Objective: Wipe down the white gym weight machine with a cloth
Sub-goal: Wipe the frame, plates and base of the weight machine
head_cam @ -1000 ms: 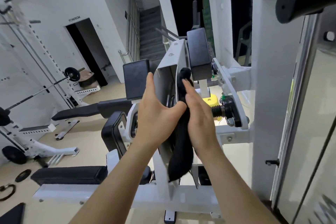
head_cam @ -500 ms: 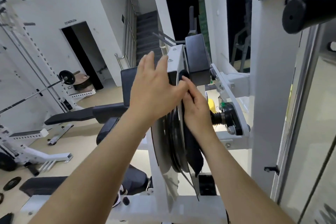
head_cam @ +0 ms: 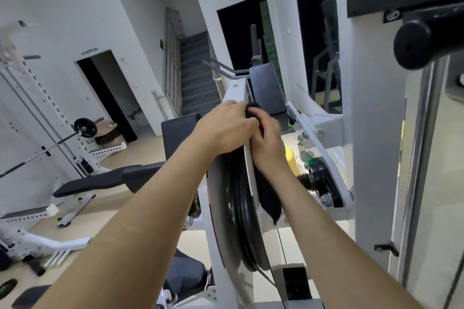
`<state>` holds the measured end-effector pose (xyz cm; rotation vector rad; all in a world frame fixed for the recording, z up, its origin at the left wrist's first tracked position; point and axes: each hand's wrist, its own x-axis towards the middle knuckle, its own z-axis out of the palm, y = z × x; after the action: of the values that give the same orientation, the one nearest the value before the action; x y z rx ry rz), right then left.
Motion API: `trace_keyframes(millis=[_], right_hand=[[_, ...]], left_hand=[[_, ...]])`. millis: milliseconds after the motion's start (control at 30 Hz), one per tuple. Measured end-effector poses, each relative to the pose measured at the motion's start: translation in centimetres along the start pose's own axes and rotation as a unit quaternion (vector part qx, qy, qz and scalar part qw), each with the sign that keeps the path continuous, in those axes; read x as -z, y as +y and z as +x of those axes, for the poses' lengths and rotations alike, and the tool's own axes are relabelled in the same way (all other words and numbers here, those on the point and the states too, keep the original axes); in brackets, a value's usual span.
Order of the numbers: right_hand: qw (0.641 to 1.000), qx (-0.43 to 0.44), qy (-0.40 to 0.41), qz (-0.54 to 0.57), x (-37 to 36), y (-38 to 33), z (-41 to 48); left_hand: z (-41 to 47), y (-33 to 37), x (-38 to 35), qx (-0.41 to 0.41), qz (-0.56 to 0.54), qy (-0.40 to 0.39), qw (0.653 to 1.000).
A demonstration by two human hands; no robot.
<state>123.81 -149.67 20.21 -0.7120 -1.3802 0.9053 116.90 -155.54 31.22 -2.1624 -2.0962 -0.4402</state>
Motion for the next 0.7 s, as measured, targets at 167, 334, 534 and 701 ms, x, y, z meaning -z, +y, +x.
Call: trace_keyframes(millis=[167, 334, 534, 701], right_hand=[[0.996, -0.094, -0.01, -0.005, -0.6, 0.0, 4.6], [0.997, -0.05, -0.021, 0.059, 0.4, -1.2, -2.7], [0.993, 0.038, -0.01, 0.107, 2.3, -1.6, -13.5], [1.0, -0.015, -0.001, -0.005, 2.0, -0.9, -8.5]], left_hand=[[0.1, -0.2, -0.6, 0.01, -0.013, 0.005, 1.0], [0.0, -0.2, -0.1, 0.012, -0.006, 0.026, 1.0], [-0.8, 0.5, -0.1, 0.032, -0.028, 0.036, 0.998], [-2.5, 1.2, -0.7, 0.012, 0.033, 0.017, 0.999]])
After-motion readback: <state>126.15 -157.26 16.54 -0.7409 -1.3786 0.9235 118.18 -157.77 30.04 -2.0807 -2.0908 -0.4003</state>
